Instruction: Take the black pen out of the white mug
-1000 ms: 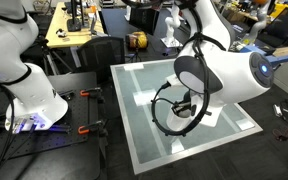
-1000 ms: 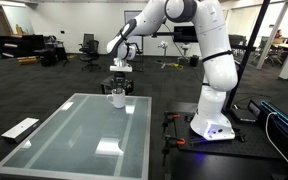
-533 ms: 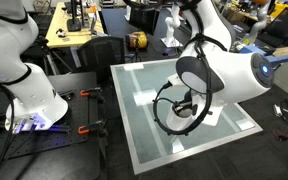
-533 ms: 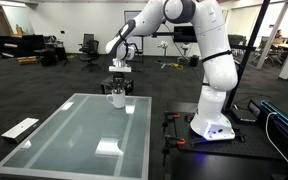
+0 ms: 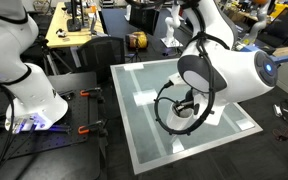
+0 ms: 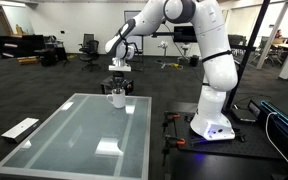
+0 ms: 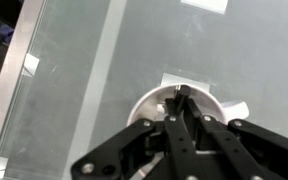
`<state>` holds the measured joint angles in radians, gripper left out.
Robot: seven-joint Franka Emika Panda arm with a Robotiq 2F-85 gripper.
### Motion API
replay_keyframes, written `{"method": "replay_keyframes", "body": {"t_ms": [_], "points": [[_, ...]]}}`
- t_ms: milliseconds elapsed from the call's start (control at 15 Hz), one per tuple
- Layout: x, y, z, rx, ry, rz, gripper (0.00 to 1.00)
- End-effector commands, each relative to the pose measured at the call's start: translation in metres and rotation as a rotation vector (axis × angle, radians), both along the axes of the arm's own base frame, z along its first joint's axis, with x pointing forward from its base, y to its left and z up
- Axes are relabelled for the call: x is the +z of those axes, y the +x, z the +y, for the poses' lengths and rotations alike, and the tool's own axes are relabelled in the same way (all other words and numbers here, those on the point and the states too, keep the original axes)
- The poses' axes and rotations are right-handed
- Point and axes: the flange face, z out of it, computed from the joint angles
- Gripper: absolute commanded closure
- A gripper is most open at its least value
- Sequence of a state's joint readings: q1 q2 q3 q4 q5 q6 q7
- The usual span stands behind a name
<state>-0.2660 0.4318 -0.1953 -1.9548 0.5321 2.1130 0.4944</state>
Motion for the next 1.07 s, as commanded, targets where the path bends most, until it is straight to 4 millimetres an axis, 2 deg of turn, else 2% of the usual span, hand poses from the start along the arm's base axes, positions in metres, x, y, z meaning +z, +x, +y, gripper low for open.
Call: {"method": "replay_keyframes", "body": {"t_ms": [0,467,1000], "points": [[0.023,-0.007,-0.004,-0.001,-0.003,-0.003,0.97],[0.063,-0.018,-0.004,0.006,-0.021,-0.079,0.97],[0.129,-0.053,0.012,0.058,-0.044,-0.185,0.97]]}}
